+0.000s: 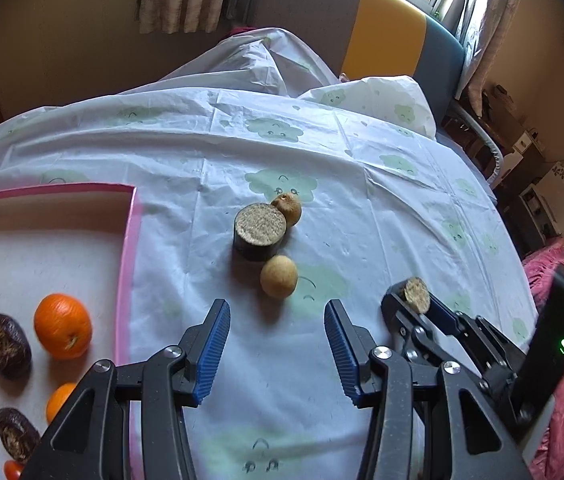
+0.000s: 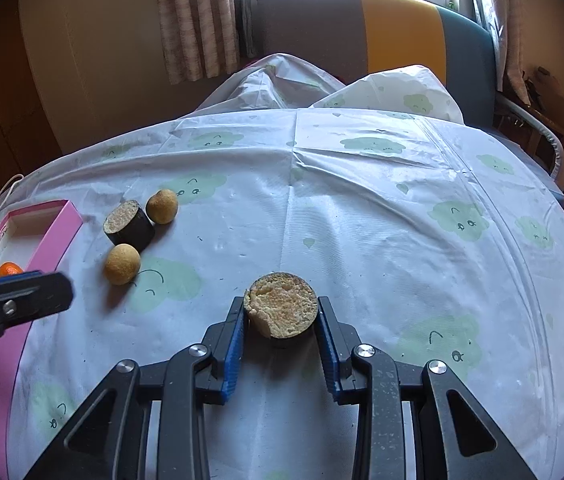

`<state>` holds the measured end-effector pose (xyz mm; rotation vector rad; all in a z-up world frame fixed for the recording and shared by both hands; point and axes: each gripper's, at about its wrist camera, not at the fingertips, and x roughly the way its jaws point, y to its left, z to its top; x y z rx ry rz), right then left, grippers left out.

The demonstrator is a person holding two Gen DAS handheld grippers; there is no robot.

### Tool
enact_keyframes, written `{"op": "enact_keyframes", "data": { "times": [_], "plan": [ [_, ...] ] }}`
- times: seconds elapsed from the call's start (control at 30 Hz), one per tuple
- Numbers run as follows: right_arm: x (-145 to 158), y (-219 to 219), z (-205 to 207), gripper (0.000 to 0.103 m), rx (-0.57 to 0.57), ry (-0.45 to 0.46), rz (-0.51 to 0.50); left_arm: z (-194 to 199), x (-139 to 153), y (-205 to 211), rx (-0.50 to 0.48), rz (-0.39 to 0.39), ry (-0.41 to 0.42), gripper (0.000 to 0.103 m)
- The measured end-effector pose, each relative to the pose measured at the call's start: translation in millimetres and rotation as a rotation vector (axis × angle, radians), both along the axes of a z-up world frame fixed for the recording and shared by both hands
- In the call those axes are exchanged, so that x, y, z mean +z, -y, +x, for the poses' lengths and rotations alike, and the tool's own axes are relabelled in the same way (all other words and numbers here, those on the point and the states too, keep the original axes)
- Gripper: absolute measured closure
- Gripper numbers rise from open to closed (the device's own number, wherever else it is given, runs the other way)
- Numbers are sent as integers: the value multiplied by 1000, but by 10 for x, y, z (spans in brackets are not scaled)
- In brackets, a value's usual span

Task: Organize fruits
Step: 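Grasp the small tan round fruit with the left tool while the right tool holds the slice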

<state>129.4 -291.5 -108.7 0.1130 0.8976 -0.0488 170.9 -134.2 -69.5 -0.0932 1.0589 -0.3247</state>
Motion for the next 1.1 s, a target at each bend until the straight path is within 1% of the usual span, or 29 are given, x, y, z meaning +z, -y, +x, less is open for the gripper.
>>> {"op": "enact_keyframes", "data": {
  "times": [0.23, 0.27, 0.3, 0.33, 0.37, 0.4, 0.5, 0.7, 0.77, 0.87, 1.03, 1.1],
  "plan": [
    [-6, 8, -3, 69, 1, 2, -2, 230, -215, 164, 17, 33, -26, 53],
    [-7, 10, -4, 69, 0, 3, -2, 260, -242, 188, 18, 34, -32, 54],
    [-8, 9, -3, 69, 1, 2, -2, 281, -267, 213, 18, 40, -32, 64],
    [-8, 11, -3, 69, 1, 3, -1, 286, -277, 229, 21, 60, -19, 69],
    [-9, 11, -7, 69, 1, 3, 0, 282, -280, 239, 17, 74, -5, 77],
    [-9, 13, -7, 69, 1, 4, 1, 279, -288, 243, 9, 80, 1, 78],
    [-12, 15, -2, 69, 1, 4, 6, 233, -286, 243, -8, 104, 17, 78],
    [-18, 29, 6, 69, 1, -1, 21, 44, -250, 221, -22, 135, 18, 78],
    [-23, 39, 7, 68, 2, 0, 28, -48, -230, 200, -29, 127, 13, 78],
    [-27, 40, 11, 68, 1, 0, 29, -242, -204, 187, -44, 144, 31, 78],
    [-24, 8, 11, 68, 2, -2, 6, -531, -238, 92, -31, 151, 45, 78],
    [-28, 15, 15, 68, 2, -4, 11, -600, -251, 75, -35, 155, 72, 78]
  ]
}}
